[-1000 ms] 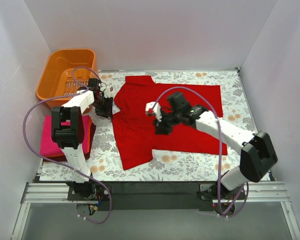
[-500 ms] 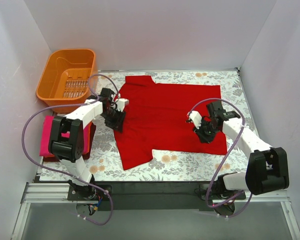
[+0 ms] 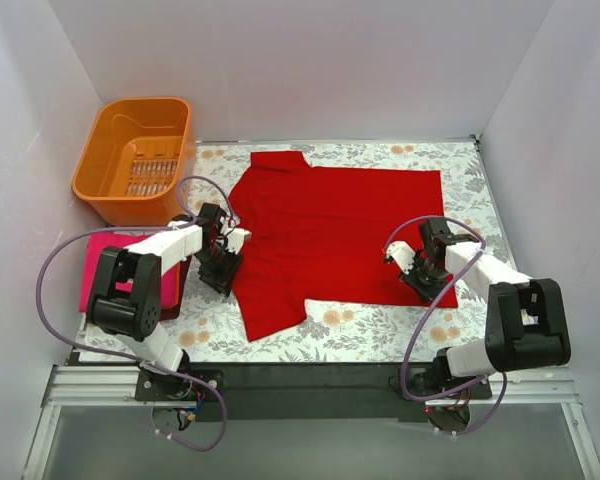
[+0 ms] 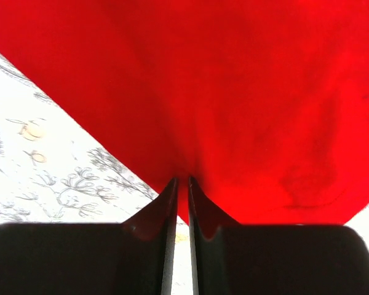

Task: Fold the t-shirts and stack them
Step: Flatten the tshirt out

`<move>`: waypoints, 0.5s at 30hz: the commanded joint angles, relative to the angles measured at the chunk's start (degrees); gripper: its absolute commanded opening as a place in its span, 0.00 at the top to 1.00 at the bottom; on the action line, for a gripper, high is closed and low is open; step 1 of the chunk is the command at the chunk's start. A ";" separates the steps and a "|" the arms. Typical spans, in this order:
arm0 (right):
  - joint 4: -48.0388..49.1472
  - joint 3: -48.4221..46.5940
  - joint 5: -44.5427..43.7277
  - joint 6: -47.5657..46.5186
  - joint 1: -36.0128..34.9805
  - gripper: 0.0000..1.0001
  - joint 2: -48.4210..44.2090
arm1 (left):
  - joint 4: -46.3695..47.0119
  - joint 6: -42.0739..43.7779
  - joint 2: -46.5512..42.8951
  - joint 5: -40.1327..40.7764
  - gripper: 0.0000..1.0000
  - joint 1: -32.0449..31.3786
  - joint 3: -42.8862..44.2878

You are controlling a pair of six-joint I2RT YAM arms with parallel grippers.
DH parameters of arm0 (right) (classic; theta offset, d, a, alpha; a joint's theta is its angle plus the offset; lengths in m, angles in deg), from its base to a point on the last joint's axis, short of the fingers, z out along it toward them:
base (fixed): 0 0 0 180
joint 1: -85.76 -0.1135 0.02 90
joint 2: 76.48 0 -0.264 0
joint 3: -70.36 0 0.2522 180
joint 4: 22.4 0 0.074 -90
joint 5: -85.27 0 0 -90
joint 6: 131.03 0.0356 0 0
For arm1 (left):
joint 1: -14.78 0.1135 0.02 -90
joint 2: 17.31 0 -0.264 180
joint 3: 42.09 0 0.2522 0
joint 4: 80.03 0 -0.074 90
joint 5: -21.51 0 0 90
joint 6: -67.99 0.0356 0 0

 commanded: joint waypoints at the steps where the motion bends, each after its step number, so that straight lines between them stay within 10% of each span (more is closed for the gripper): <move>1: 2.13 3.54 -6.29 -3.37 1.41 0.83 0.14 | -3.38 -0.22 -4.16 0.96 0.70 -0.83 -3.64; 15: -3.06 -2.52 -1.20 -6.10 1.94 0.80 -5.84 | -0.40 -2.95 -0.84 -5.20 0.71 -1.19 10.76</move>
